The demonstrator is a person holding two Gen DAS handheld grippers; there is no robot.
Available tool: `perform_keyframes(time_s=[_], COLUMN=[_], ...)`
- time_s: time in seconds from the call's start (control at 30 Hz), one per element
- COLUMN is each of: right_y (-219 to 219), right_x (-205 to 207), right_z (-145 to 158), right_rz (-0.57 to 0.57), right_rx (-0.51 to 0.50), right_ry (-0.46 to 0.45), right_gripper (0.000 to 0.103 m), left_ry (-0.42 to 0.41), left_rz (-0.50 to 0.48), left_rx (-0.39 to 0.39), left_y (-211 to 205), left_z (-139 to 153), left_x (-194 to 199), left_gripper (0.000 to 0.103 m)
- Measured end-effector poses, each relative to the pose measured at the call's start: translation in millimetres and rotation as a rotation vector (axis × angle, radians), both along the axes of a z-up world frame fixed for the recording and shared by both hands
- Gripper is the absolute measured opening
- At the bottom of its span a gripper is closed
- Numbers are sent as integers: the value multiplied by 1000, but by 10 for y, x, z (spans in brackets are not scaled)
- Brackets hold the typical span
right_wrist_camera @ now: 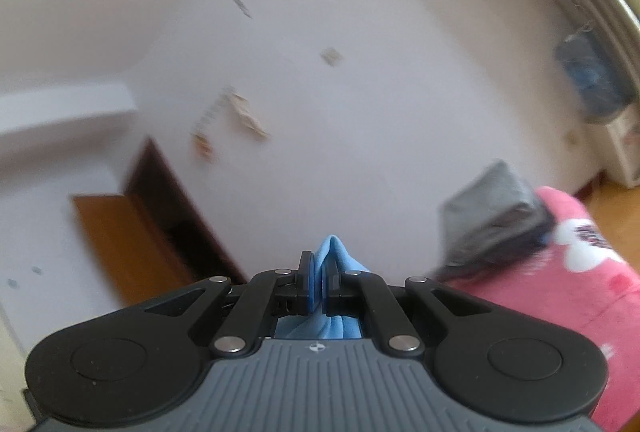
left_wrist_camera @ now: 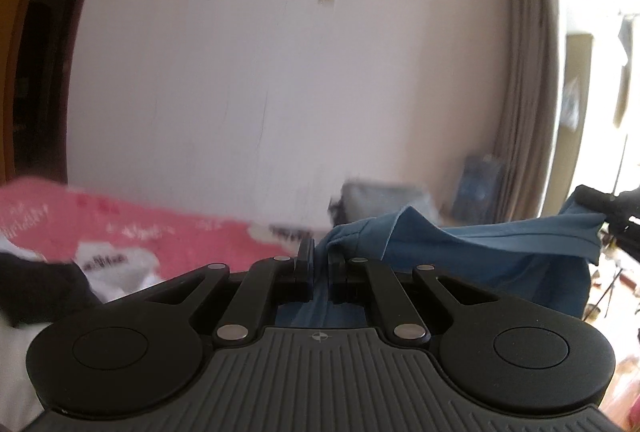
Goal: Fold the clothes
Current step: 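Lift the blue T-shirt with both grippers and shake it out in the air, then lay the blue T-shirt flat on the bed and open both grippers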
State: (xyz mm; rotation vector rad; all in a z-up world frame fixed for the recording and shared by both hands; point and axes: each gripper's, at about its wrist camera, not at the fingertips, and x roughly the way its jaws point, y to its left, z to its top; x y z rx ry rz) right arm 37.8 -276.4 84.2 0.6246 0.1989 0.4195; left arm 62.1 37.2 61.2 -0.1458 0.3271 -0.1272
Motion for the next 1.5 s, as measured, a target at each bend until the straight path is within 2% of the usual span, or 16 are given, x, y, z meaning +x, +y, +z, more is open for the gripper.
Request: perform_keyframes(time_s=[0.27,0.4,0.57,0.7,0.8,0.83,0.87,0.9,0.93,0.97,1.13,1.23,1.33,1.43,1.5], right_y=[214,211,142,145,-32,-93,-153,-236,-305,-372,-570,-408,-10,440,626], right_x=[1131,1640,2077,2356,2396,2408,2419,2400,2319,2232,1782,1448,1024,611,472], right_z=[-1117,-1641,-2022,-2314,-2383,-2404,-2425,-2396,-2324,-2249,-1929,-1767,-1684,-1720,-1826], right_rz=[-71,-79,-97,-72,-8,14,35,58,62,65,92,156,290,445,478], right_rx=[-135,-203,-202,-251,-154,-120,-86,-45,-34,-28,-35,-183,-451,-728,-850], right_ry=[247,348,437,521,597,622,646,654,641,626,575,511,417,322,295], right_gripper=[4,4,4,4,6,9,24,39,44,47,48,48,48,48,47], left_ry=[219,262,304,388,450,452,453,449,443,433,375,343,316,336,351], left_rz=[38,40,41,34,31,29,26,38,52,70,122,150,152,123,103], left_rx=[62,89,113,129,82,57,26,-17,-62,-104,-333,-424,-442,-374,-326], left_y=[-27,-41,-36,-73,0,42,94,160,229,292,584,702,766,751,739], left_z=[-1083,-1297,-1541,-1777,-1826,-1804,-1784,-1763,-1742,-1717,-1590,-1486,-1312,-1209,-1144], left_x=[1159,1416,1697,1920,1990,1990,1995,1993,1988,1982,1897,1778,1575,1270,1064], left_gripper=[5,5,5,7,24,36,48,55,68,74,76,76,76,76,77])
